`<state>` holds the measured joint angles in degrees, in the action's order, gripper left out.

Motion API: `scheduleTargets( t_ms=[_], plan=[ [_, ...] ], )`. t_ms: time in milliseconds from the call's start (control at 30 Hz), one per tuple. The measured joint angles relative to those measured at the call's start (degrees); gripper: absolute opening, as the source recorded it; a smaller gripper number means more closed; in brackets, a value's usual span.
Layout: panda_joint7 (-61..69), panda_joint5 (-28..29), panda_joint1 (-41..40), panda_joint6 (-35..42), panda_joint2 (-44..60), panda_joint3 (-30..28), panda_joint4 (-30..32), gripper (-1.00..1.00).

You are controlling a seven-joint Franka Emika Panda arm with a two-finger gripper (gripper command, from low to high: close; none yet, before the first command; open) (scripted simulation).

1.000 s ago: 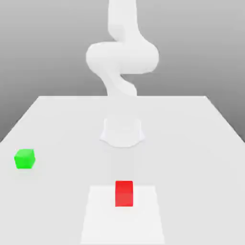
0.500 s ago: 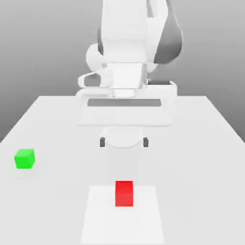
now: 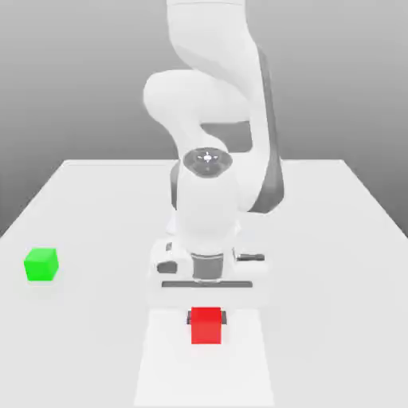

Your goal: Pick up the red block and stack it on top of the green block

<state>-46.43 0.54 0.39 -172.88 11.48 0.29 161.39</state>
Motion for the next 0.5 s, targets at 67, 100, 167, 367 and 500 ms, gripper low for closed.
scheduleTargets(
  t_ms=[67, 100, 167, 367, 500],
  plan=[
    [0.0, 0.1, -0.1, -0.3, 0.4, 0.0, -0.1, -1.00],
    [0.0, 0.0, -0.1, 0.8, -0.9, 0.1, 0.1, -1.00],
    [0.1, -0.2, -0.2, 3.9, -4.5, 0.2, 0.7, -1.00],
    [-0.2, 0.1, -4.4, 12.5, -14.1, -2.5, 1.6, -1.00],
    [-1.7, 1.5, -13.5, 14.6, -15.5, -7.6, 0.7, -1.00]
  ],
)
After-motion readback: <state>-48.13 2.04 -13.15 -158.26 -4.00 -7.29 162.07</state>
